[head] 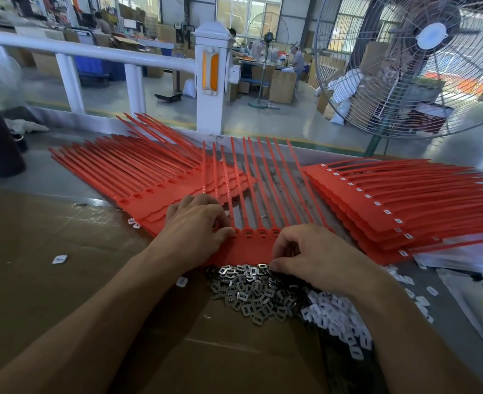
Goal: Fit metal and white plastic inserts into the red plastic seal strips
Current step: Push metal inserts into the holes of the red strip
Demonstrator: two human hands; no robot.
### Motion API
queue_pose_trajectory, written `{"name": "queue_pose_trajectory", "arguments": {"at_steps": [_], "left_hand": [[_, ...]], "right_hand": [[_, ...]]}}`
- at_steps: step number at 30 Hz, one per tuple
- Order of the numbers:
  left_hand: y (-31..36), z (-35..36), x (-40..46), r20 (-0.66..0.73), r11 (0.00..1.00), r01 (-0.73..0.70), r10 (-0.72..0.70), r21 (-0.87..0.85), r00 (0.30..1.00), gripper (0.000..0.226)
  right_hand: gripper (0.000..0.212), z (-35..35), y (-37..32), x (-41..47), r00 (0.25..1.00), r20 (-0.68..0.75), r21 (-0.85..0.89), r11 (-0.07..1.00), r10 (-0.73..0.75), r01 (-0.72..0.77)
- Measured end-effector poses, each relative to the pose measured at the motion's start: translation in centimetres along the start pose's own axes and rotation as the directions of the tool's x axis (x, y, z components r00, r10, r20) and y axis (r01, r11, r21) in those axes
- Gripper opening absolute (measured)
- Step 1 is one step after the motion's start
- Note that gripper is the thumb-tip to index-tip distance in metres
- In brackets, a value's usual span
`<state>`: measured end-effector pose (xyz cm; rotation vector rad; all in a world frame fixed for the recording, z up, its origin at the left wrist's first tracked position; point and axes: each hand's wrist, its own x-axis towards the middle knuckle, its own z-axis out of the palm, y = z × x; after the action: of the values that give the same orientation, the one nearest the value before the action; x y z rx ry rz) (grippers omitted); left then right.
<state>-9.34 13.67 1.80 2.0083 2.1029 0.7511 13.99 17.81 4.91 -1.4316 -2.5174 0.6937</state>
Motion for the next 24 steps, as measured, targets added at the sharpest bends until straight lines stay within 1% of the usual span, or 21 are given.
{"name": "queue_pose_trajectory", "arguments": {"at_steps": [3, 7, 12, 16, 20, 22, 24], "left_hand": [[-0.1, 0.1, 0.1, -0.003, 1.000, 0.001, -0.001, 0.002, 1.000, 0.013], [0.0, 0.0, 0.0, -0.009, 1.000, 0.000, 0.000, 0.001, 1.000, 0.015], [0.1, -0.1, -0.1, -0.003, 1.000, -0.001, 0.001, -0.006, 1.000, 0.012], [0.2, -0.2, -0.1, -0.002, 1.000, 0.001, -0.001, -0.007, 1.000, 0.010], [0.2, -0.1, -0.1, 0.000, 1.000, 0.003, -0.003, 0.001, 1.000, 0.010], [0.2, -0.1, 0.0, 0.001, 1.000, 0.002, -0.002, 0.003, 1.000, 0.009], [0.2, 0.0, 0.0, 0.001, 1.000, 0.000, 0.000, 0.001, 1.000, 0.009]], "right_hand": [[0.015, 0.0, 0.1, 0.0, 1.000, -0.014, 0.010, 1.000, -0.019, 0.019], [0.014, 0.3, 0.2, -0.1, 0.997, -0.067, 0.051, 0.998, -0.046, 0.049], [0.014, 0.4, 0.4, 0.0, 0.989, -0.146, 0.233, 0.970, -0.037, 0.070], [0.012, 0.3, 1.5, 0.5, 0.960, -0.269, 0.347, 0.937, 0.074, 0.025], [0.010, 0.0, 2.7, 1.1, 0.931, -0.290, 0.532, 0.846, 0.221, -0.035], [0.008, 0.0, 3.3, 1.3, 0.909, -0.321, 0.553, 0.832, 0.266, -0.048], [0.009, -0.2, 3.8, 1.4, 0.868, -0.397, 0.516, 0.854, 0.299, -0.058]]}}
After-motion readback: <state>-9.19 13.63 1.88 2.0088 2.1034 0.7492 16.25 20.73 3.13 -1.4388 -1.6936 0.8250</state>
